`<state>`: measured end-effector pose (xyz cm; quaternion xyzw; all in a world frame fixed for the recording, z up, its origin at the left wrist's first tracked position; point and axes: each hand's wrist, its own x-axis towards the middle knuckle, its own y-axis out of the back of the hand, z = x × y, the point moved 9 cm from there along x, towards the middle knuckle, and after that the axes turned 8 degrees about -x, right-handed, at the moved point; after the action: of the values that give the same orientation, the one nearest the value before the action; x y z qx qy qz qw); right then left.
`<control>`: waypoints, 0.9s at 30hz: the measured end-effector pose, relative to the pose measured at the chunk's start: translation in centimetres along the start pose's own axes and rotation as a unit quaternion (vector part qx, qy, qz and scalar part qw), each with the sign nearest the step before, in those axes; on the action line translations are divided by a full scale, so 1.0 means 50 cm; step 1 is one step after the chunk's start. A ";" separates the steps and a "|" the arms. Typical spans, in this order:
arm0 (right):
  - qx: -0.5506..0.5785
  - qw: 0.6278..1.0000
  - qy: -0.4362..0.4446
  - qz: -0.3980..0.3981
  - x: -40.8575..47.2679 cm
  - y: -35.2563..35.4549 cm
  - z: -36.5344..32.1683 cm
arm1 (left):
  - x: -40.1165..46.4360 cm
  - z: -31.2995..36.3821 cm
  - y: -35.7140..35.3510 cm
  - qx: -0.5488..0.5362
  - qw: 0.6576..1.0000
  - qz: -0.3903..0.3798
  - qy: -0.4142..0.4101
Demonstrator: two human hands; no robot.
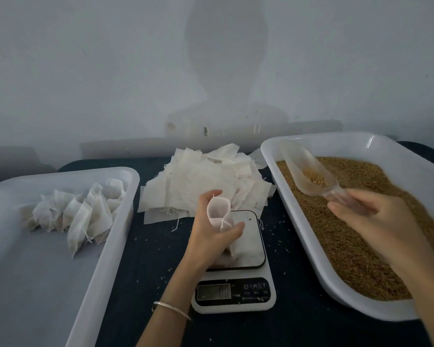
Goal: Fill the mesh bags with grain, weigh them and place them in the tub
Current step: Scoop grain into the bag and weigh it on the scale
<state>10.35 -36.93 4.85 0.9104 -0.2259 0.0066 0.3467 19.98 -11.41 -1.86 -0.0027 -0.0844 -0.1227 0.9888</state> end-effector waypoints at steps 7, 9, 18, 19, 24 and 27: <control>-0.077 0.997 0.018 0.016 -0.012 0.000 0.006 | -0.008 0.004 0.024 0.013 0.999 -0.012 -0.032; -0.108 0.994 0.016 0.020 -0.014 0.000 0.009 | -0.004 -0.003 0.030 0.015 1.000 0.011 -0.016; -0.130 0.991 0.009 0.043 -0.013 0.004 0.017 | 0.034 0.009 -0.007 0.073 0.997 -0.018 -0.002; -0.127 0.991 0.009 0.043 -0.014 0.003 0.017 | 0.029 0.003 -0.013 0.074 0.997 -0.035 0.009; -0.130 0.990 0.014 0.046 -0.012 0.005 0.019 | 0.000 0.014 0.004 0.065 0.996 -0.053 -0.038; -0.140 0.989 0.016 0.048 -0.011 0.003 0.021 | -0.021 0.027 0.047 0.024 0.998 -0.031 -0.058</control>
<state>9.65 -37.45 4.04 0.8407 -0.2627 0.0065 0.4735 19.30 -8.83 -0.65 0.0168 -0.1444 -0.1507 0.9778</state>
